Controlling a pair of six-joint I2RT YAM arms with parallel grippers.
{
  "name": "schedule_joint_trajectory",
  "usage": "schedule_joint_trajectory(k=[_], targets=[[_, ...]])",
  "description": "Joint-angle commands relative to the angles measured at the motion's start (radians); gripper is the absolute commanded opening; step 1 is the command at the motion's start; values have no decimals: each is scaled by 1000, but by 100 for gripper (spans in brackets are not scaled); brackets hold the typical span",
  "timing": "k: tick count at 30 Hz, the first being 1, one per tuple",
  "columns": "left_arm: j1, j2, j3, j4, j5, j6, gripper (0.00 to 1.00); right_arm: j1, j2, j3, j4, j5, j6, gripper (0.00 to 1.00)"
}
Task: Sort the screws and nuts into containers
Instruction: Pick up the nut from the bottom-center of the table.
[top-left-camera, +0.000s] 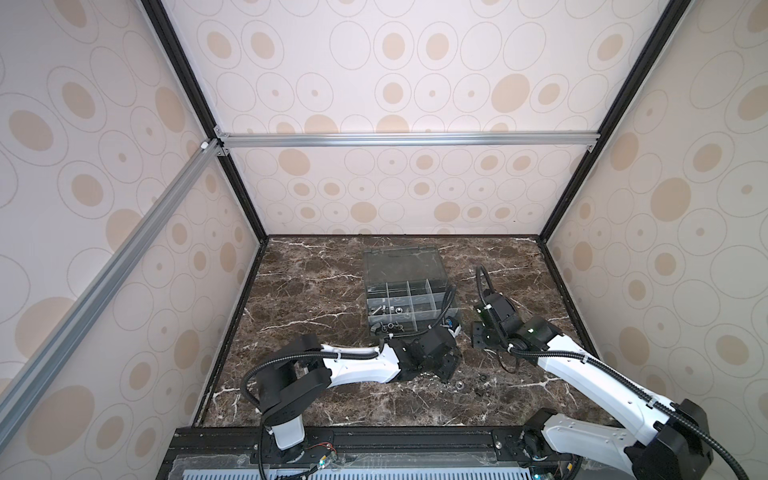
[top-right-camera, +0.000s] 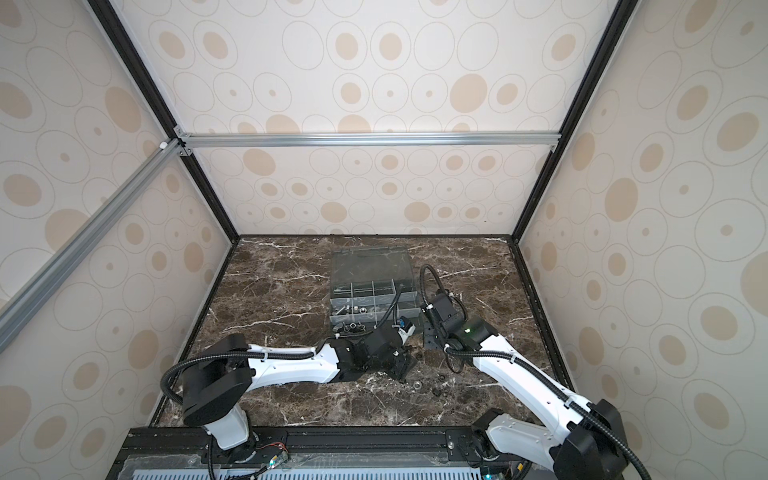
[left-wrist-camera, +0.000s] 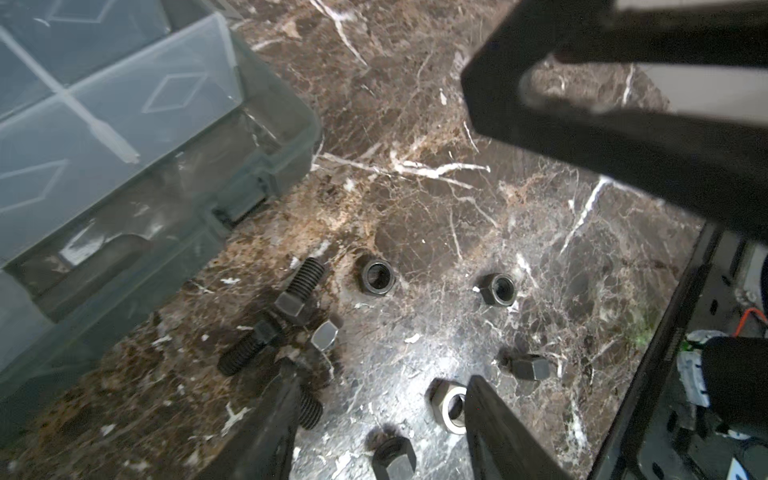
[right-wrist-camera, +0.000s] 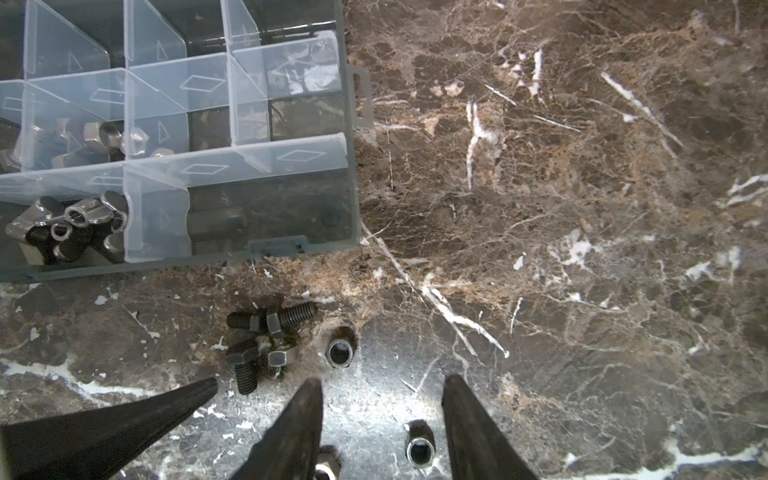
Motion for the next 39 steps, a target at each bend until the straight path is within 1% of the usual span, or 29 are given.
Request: schedule_joint_trajectory(k=[1, 15, 33, 39], targets=[[-32, 42, 68, -74, 10, 59, 63, -21, -36, -24, -34, 21, 20, 51], [-110, 132, 124, -130, 16, 81, 57, -53, -71, -48, -48, 24, 12, 51], [-127, 202, 145, -122, 36, 72, 46, -114, -109, -64, -74, 23, 7, 51], [-129, 212, 149, -123, 36, 74, 39, -138, -124, -66, -78, 17, 0, 51]])
